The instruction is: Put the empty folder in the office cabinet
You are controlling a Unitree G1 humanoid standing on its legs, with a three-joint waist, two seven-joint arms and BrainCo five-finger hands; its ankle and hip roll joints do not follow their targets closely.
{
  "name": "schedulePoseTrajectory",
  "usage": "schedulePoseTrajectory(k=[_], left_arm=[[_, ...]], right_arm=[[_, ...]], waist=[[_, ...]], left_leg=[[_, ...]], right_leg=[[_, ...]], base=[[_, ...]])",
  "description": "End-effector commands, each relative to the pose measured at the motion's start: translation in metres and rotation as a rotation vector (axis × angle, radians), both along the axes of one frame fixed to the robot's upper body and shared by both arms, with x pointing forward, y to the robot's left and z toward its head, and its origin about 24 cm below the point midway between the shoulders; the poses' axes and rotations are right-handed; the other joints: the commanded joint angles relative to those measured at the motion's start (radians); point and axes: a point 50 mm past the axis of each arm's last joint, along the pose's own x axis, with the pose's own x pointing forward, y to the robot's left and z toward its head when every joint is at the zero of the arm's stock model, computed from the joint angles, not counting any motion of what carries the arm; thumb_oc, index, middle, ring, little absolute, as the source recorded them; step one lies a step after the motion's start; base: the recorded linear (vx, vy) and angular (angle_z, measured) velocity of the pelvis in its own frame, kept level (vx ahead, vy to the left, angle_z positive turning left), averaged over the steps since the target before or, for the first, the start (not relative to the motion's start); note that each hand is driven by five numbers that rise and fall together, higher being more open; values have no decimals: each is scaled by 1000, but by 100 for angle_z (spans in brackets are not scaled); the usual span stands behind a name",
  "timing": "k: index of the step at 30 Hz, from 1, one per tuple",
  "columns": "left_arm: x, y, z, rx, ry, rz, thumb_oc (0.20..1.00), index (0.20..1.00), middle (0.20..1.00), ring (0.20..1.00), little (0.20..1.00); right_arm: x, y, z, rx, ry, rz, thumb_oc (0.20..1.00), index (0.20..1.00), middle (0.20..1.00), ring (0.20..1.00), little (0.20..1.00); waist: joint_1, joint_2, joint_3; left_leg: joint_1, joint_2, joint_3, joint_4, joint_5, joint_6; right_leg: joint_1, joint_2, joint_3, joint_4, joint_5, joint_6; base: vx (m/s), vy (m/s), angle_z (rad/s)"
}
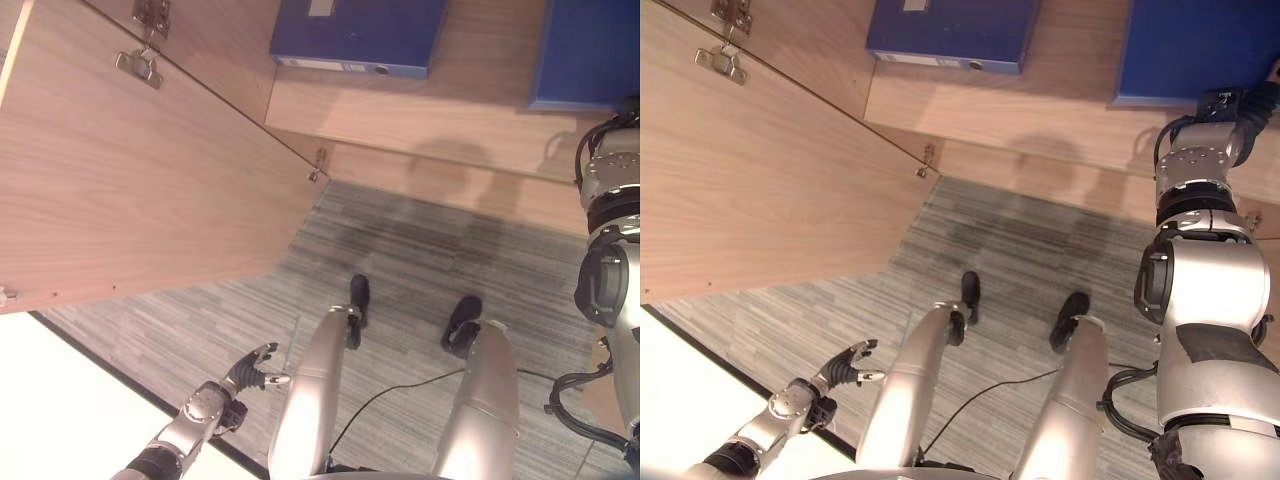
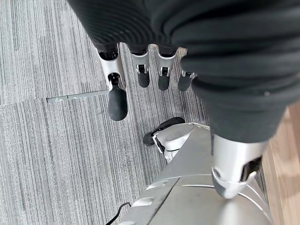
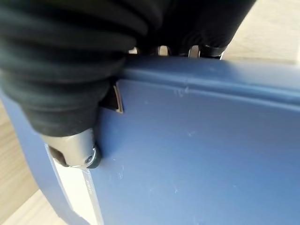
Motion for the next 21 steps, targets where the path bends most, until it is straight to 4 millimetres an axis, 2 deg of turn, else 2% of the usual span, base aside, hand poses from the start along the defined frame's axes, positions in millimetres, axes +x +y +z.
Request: schedulePoseTrajectory(k=[1, 5, 7, 8, 11, 13, 14, 15, 16, 20, 21], left_arm=[[-17, 28, -6, 96, 52, 35, 1000, 1000, 1000, 1000, 1000], [-18, 31, -6, 114, 55, 30, 1000, 1000, 1000, 1000, 1000], [-18, 35, -6, 142, 57, 23, 1000, 1000, 1000, 1000, 1000], [-17, 37, -5, 160, 53, 12, 1000, 1000, 1000, 1000, 1000], [-16, 38, -5, 167, 53, 14, 1000, 1000, 1000, 1000, 1000], [-16, 36, -6, 166, 56, 12, 1000, 1000, 1000, 1000, 1000], [-16, 36, -6, 164, 54, 14, 1000, 1000, 1000, 1000, 1000], [-16, 36, -6, 163, 55, 16, 1000, 1000, 1000, 1000, 1000], [-15, 35, -5, 164, 53, 11, 1000, 1000, 1000, 1000, 1000], [-15, 36, -7, 186, 63, 9, 1000, 1000, 1000, 1000, 1000], [-15, 38, -8, 197, 68, 22, 1000, 1000, 1000, 1000, 1000]], right_arm=[[-11, -16, 14, -15, -26, -70, 200, 200, 200, 200, 200], [-12, -14, 28, -13, -30, -77, 200, 200, 200, 200, 200], [-14, -12, 43, -5, -48, -90, 200, 200, 200, 200, 200], [-15, -7, 61, -10, -84, -86, 200, 200, 200, 200, 200], [-16, -5, 69, -4, -84, -84, 200, 200, 200, 200, 200], [-14, -2, 66, -10, -61, -74, 200, 200, 200, 200, 200], [-13, -2, 65, -20, -46, -72, 595, 595, 595, 595, 595], [-12, -3, 58, -15, -11, -67, 633, 633, 633, 633, 633], [-10, -2, 53, -9, 16, -58, 1000, 1000, 1000, 1000, 1000], [-9, -7, 36, 28, 116, -51, 1000, 1000, 1000, 1000, 1000], [-9, -9, 26, 43, 173, -52, 1000, 1000, 1000, 1000, 1000]], waist=[[12, 4, -18], [12, 2, -20], [9, -1, -26], [9, -6, -31], [11, -8, -39], [12, -7, -37], [13, -7, -36], [13, -6, -36], [14, -7, -36], [12, -13, -39], [13, -18, -39]], left_leg=[[64, 11, -26, 19, -138, -21], [76, 10, -26, 4, -132, -23], [93, 10, -27, -18, -125, -25], [115, 7, -27, -40, -118, -29], [149, 5, -28, -73, -105, -34], [164, 6, -29, -88, -98, -36], [169, 5, -31, -93, -95, -37], [173, 5, -32, -96, -93, -37], [176, 4, -32, -105, -90, -36], [182, 2, -33, -117, -84, -33], [188, 3, -35, -122, -81, -33]], right_leg=[[93, 59, 49, 6, -147, 80], [106, 59, 47, -3, -143, 80], [122, 63, 45, -17, -142, 80], [145, 66, 43, -36, -138, 81], [180, 67, 36, -60, -133, 84], [199, 69, 32, -75, -131, 85], [206, 70, 29, -80, -128, 87], [211, 69, 27, -83, -127, 87], [218, 71, 25, -90, -125, 87], [230, 71, 23, -104, -116, 91], [241, 75, 19, -115, -115, 89]], base=[[0, 0, 0], [0, 0, 0], [-10, -18, 0], [-20, -36, 0], [-6, -11, 0], [0, 0, 0], [-36, -20, 0], [-49, -28, 1], [-48, -14, 5], [-26, -1, 4], [-34, -18, 1]])
